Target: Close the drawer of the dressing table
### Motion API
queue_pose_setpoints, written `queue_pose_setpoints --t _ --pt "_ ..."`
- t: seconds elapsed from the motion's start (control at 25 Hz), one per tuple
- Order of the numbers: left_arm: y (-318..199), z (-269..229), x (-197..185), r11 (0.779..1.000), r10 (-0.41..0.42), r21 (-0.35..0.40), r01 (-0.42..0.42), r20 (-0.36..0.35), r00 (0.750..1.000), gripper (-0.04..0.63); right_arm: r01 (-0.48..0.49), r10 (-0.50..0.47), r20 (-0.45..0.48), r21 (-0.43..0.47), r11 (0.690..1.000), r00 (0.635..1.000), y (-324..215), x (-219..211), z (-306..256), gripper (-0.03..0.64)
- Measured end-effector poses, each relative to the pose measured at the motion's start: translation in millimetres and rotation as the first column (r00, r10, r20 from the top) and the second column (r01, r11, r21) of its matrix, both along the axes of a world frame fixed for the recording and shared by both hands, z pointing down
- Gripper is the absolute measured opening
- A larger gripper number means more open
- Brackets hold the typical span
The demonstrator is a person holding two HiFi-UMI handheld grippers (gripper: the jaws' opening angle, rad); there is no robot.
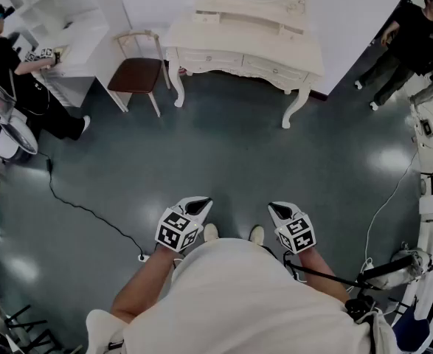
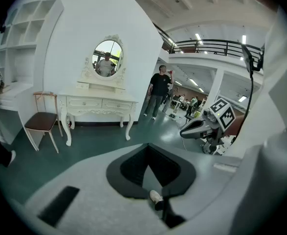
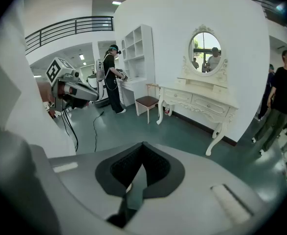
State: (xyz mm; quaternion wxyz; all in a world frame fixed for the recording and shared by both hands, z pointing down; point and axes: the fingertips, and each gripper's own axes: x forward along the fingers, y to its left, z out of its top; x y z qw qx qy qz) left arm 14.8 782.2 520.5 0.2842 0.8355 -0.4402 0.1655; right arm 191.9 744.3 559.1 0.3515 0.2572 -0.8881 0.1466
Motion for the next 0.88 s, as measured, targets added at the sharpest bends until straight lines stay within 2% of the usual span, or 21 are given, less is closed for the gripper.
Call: queue_pose_setpoints --t 0.32,0.56,0.76,0.88 --pt "1 3 -21 1.0 0.028 0.001 -0.028 0.01 1.0 0.002 -0.017 0.017 -0.014 0.012 1.0 1.0 -1 -21 0 -0.003" --pt "3 7 -25 0.998 0.056 -0.039 -0.058 -0.042 0.998 0.002 -0.075 0.075 -0.008 0.0 0.997 0.997 -2 -25 4 -0.003" --pt "-31 15 -26 0.996 0.075 -0.052 -0.076 -0.034 0.997 0.003 -0.118 0.118 0.017 -0.02 0.993 0.993 -32 -24 5 -0.002" --pt "-69 20 -18 0.995 0.082 -0.053 -0.084 -0.03 0.996 0.002 -0.137 0.137 0.02 0.001 0.991 0.99 -71 -15 10 0.0"
